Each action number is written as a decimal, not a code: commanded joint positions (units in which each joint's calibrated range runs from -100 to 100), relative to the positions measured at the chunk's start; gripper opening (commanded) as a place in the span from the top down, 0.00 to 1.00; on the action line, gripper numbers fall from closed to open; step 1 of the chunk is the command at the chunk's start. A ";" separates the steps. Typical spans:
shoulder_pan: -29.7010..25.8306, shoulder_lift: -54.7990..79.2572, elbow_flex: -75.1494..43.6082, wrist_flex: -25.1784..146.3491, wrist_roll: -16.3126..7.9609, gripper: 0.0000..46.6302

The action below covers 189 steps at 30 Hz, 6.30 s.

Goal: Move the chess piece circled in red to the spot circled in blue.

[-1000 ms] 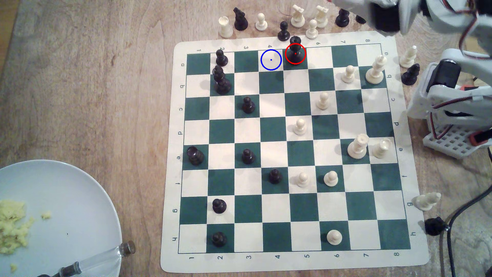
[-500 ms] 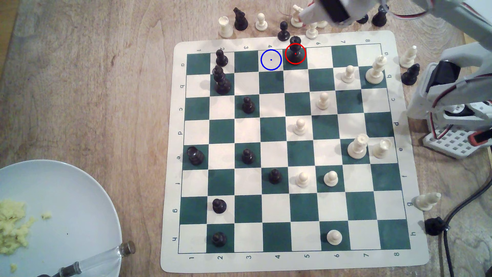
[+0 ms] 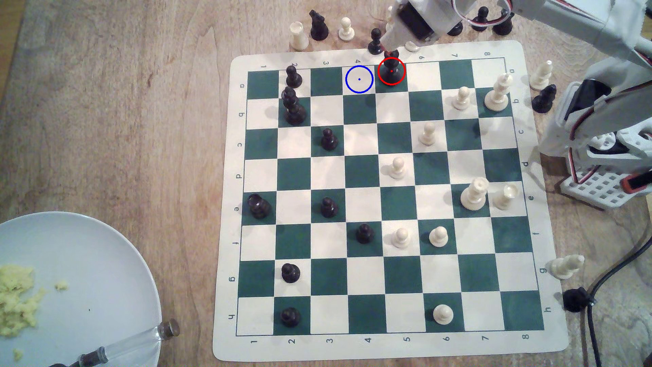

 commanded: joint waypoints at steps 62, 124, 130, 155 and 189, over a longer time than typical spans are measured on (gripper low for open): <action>1.88 13.20 1.57 -14.68 0.88 0.71; -2.42 22.80 -10.39 -17.55 5.23 0.96; -2.73 24.15 -10.39 -18.94 5.13 0.96; -2.66 24.24 -9.03 -18.21 5.86 0.92; -3.59 -1.06 13.18 -15.75 5.42 0.58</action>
